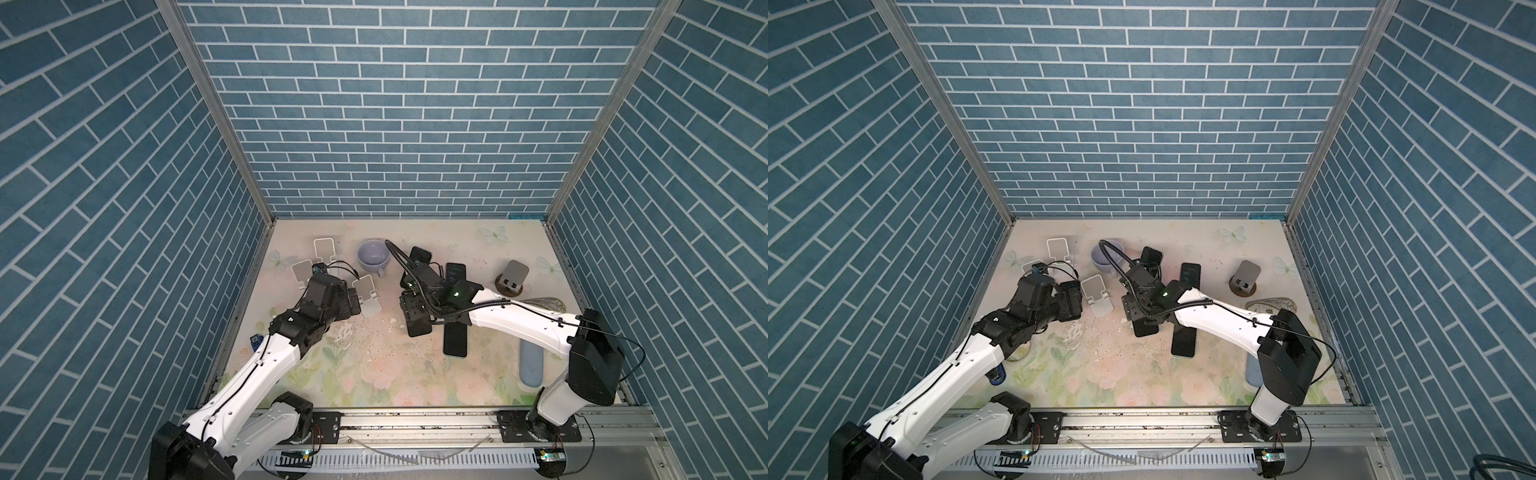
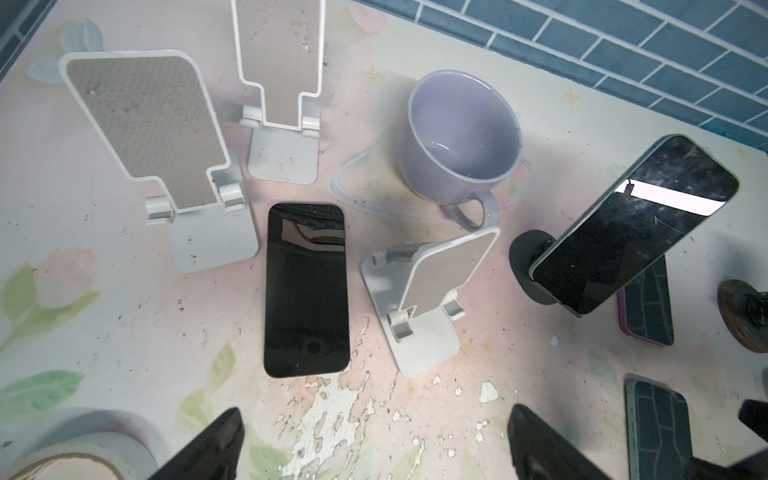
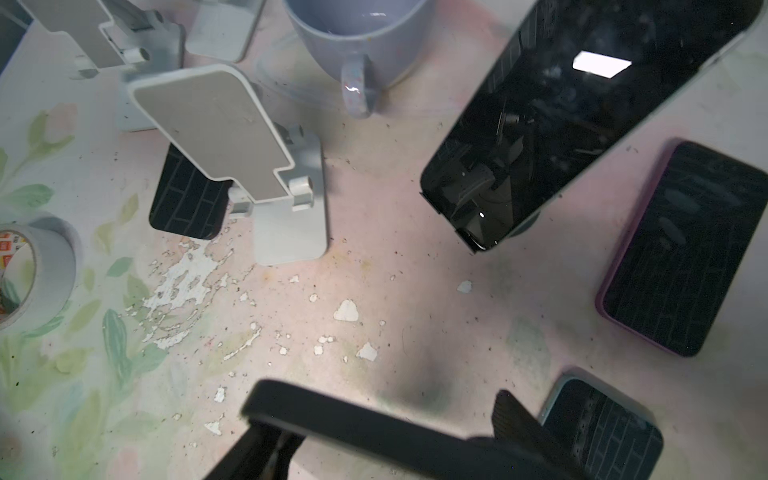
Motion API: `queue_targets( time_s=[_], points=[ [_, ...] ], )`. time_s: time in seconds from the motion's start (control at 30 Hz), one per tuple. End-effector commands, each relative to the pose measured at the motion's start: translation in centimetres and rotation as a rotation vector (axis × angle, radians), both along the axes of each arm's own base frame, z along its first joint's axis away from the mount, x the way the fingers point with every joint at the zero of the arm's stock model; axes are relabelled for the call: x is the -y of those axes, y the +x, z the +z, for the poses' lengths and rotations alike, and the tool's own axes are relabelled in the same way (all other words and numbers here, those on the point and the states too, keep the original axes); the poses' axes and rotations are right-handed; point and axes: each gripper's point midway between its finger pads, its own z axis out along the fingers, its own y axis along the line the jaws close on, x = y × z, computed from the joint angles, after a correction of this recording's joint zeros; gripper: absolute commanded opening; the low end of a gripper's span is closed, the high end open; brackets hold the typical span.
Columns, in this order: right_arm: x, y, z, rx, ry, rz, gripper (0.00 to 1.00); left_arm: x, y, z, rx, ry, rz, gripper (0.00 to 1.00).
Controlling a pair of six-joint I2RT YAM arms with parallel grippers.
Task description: Remove the phone from the phone stand
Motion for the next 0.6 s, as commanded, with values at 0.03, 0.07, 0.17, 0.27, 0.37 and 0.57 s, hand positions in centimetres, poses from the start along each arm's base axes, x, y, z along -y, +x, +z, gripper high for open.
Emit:
queue_targets(
  time_s=[0.03,0.07,0.17,0.27,0.37,0.57],
  points=[
    [2.2,-0.6,-1.2,-0.125,0.029,-0.111,0.56,1.0,0.8,1.2,0.039,0.001,-0.002,1.00],
    [2.4,-0.6,-1.6,-0.144,0.029,-0.123,0.56,1.2,0.9,1.1,0.034,0.003,-0.005,1.00],
    [2.9,-0.6,-2.8,-0.199,0.022,-0.149,0.56,1.6,1.0,0.9,0.026,0.011,-0.016,1.00],
    [3.4,-0.5,-3.7,-0.239,0.006,-0.173,0.56,1.9,1.1,0.7,0.023,0.015,-0.020,1.00],
    [3.6,-0.6,-4.7,-0.278,-0.003,-0.190,0.56,1.9,1.1,0.5,0.019,0.015,-0.018,1.00],
    [3.4,-0.8,-6.6,-0.360,-0.013,-0.211,0.56,2.1,1.2,0.3,0.011,0.020,-0.020,1.00]
  ],
)
